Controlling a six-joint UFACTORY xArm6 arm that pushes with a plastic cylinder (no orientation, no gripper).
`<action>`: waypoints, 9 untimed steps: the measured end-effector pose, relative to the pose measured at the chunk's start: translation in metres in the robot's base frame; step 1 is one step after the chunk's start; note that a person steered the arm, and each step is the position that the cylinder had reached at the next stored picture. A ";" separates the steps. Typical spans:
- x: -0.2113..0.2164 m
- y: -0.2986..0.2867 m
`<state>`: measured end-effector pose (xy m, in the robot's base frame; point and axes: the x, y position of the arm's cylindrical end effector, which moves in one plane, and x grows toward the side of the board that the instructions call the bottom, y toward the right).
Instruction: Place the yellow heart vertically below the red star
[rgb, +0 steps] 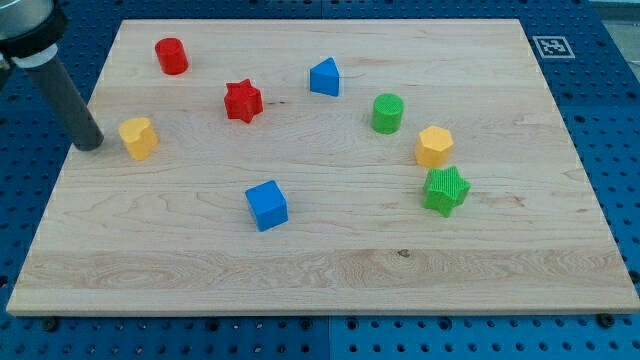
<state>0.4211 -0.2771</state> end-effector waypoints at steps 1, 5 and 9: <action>0.003 0.011; 0.018 0.123; 0.029 0.137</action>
<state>0.4501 -0.1406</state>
